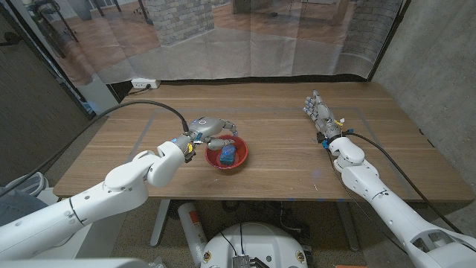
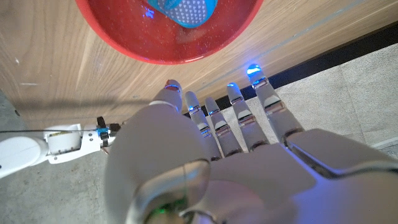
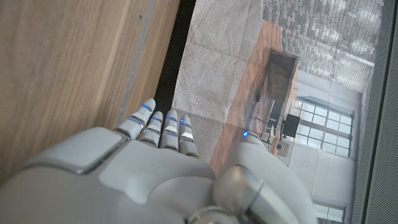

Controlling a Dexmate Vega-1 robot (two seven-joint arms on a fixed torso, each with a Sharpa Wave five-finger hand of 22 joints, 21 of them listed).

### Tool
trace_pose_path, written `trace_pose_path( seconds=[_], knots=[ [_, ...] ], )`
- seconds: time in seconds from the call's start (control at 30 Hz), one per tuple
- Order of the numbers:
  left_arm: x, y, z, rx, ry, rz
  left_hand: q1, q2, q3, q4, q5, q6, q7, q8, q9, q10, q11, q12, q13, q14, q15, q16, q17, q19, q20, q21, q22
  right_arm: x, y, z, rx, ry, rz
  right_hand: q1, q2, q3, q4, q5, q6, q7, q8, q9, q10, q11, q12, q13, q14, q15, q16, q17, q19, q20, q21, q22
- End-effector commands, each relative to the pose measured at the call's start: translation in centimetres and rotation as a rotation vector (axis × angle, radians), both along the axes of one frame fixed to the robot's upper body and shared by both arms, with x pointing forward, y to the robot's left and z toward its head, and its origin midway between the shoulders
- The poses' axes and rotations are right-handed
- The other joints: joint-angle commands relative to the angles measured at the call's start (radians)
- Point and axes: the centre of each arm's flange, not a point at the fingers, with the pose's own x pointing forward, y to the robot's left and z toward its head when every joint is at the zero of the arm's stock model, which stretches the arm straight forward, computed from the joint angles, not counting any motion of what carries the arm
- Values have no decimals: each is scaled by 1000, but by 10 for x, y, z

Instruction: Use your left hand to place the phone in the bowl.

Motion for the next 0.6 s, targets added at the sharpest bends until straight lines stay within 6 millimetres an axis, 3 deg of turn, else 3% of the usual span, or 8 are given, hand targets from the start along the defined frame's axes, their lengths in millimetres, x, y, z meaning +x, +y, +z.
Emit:
trace_pose_path(
  seconds=[0.03, 0.27, 0.47, 0.6],
  knots=[
    [-1, 30, 17, -203, -16, -89, 1, 16, 13, 2, 3, 14, 2, -3, -2, 14, -1, 6, -3, -4, -52, 0, -3, -36, -20, -12, 7, 2, 2, -2, 4, 1, 2, 2, 5, -4, -1, -3, 8, -2, -1, 5, 8, 1, 2, 2, 11, -1, 2, 5, 10, 0, -3, 2],
    [0, 40, 21, -285, 8, -150, -7, 29, 19, 9, 3, 14, 5, -7, -5, 22, 5, 8, -6, 4, -48, 3, -7, -48, -24, -14, 11, 2, 2, -5, 4, 1, 4, 2, 5, -4, -2, -3, 8, -1, 0, 5, 8, 2, 2, 2, 11, -2, 2, 5, 10, 0, -4, 2],
    [3, 48, 18, -377, 5, -180, -58, 67, 22, 47, 3, -5, 21, -19, -6, 15, 27, 5, -12, -13, -32, -2, -17, -85, -7, -24, 16, 0, 2, -8, 4, 2, 0, 2, 5, -4, -2, -3, 8, -1, -1, 5, 8, 2, 2, 2, 11, -2, 2, 5, 10, 0, -5, 2],
    [3, 49, 16, -383, 13, -173, -97, 84, 21, 73, 3, -48, 17, -41, -6, -4, 38, -2, -17, -41, -22, -11, -27, -113, 6, -33, 17, -1, 4, -9, 2, 4, 0, 2, 5, -5, -3, -3, 8, -1, -1, 5, 8, 2, 2, 2, 12, -2, 2, 5, 10, 0, -5, 2]
  ],
)
